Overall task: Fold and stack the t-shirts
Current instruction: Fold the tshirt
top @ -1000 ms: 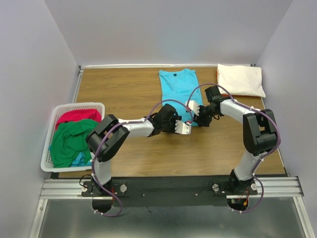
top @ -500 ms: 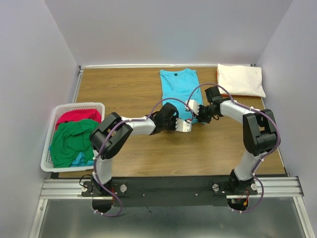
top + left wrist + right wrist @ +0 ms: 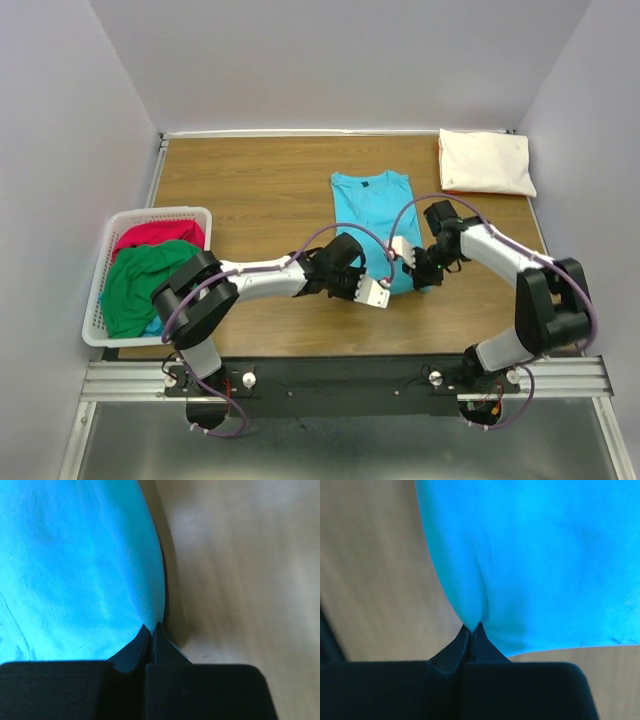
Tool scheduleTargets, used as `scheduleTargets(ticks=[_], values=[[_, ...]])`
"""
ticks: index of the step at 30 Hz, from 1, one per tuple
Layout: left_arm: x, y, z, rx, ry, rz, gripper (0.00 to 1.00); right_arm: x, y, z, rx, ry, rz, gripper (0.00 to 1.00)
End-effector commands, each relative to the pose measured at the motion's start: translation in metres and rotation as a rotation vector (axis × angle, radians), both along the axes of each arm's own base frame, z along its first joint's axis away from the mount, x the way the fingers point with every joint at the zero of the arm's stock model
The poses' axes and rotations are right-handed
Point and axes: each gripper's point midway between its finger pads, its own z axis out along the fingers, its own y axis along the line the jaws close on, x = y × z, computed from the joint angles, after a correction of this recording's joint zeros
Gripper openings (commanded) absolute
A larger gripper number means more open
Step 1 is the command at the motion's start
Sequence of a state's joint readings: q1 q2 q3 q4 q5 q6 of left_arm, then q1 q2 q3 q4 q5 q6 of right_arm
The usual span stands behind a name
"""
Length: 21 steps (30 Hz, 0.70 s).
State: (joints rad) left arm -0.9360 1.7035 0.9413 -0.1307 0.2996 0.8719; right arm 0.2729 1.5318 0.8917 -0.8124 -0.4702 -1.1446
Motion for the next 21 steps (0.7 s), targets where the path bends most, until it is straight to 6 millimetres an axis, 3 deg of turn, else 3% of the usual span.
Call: scheduleTargets(ticks=[1,6,10,11,18,19,21], values=[[-0.054,0.005,0.013,0.006,0.155,-0.070,0.00,-0.055,-0.004,0.025,0.041,0.080,-0.005,0.00],[-0.053,0.005,0.045,-0.024,0.119,-0.062,0.00,-0.048,-0.006,0.052,0.047,-0.015,-0.088,0.01],[-0.029,-0.002,0.077,-0.068,0.011,-0.061,0.00,-0.013,-0.005,0.076,0.038,-0.113,-0.172,0.00],[-0.018,-0.001,0.079,-0.071,-0.005,-0.049,0.00,0.008,-0.005,0.089,0.036,-0.179,-0.193,0.00],[0.074,-0.008,0.110,-0.120,-0.137,0.034,0.00,0.091,-0.015,0.109,0.012,-0.285,-0.345,0.00],[0.088,-0.012,0.123,-0.143,-0.161,0.046,0.00,0.105,-0.016,0.117,0.020,-0.311,-0.371,0.01],[0.114,-0.010,0.116,-0.135,-0.168,0.070,0.00,0.130,-0.021,0.116,0.023,-0.329,-0.420,0.00]])
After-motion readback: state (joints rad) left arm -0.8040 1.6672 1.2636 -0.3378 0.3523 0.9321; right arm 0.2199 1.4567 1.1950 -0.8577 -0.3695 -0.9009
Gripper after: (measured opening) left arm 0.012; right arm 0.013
